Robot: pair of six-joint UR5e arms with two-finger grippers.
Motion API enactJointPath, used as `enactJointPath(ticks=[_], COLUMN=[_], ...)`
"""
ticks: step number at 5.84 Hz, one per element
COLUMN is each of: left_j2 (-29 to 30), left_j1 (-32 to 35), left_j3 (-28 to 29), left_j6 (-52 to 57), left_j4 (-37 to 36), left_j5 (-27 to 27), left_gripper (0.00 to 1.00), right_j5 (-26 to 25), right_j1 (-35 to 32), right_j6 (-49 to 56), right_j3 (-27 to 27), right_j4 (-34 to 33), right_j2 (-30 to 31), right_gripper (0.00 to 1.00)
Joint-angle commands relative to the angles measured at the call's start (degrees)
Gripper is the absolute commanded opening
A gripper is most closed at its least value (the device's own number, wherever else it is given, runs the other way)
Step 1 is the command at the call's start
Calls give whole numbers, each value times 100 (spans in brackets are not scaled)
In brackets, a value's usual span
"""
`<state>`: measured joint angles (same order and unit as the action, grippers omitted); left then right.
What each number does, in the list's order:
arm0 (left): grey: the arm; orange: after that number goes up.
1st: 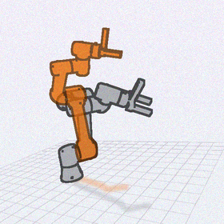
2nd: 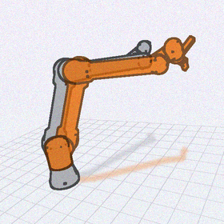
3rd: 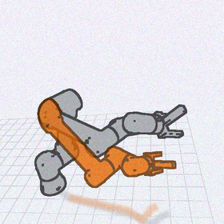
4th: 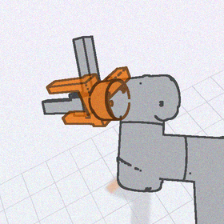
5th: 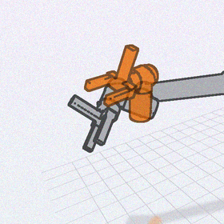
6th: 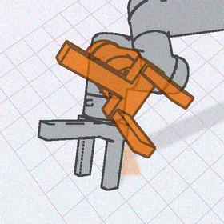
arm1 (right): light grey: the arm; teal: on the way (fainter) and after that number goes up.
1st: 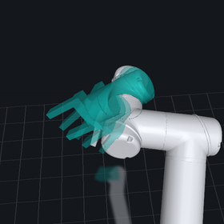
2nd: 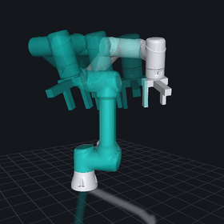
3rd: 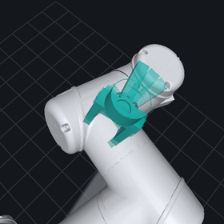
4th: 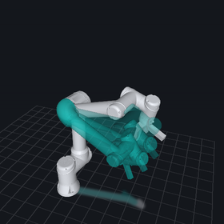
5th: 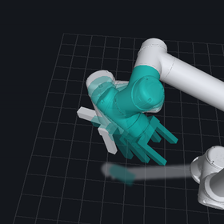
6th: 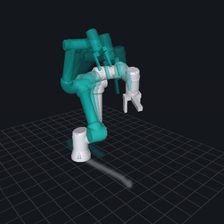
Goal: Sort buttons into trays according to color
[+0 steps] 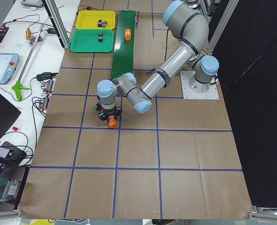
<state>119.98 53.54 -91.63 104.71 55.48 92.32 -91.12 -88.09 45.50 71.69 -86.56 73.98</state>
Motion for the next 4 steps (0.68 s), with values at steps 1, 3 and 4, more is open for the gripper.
enactJointPath(ticks=[1,3,4], left_j2=[-691,-1036,-1229], left_j1=[645,1637,2252], left_j3=[-125,-162,-249], left_j6=[15,-133,-335], left_j4=[462,1103,1262], left_j5=[5,-82,-83], left_gripper=[0,0,0], right_j5=[85,525,516], right_j1=[-15,-15,-15], right_j6=[-2639,-3815,-4056], right_j3=[1025,2274,2306], right_j4=[-62,-682,-696], right_j2=[815,1624,1680], right_gripper=[100,100,100])
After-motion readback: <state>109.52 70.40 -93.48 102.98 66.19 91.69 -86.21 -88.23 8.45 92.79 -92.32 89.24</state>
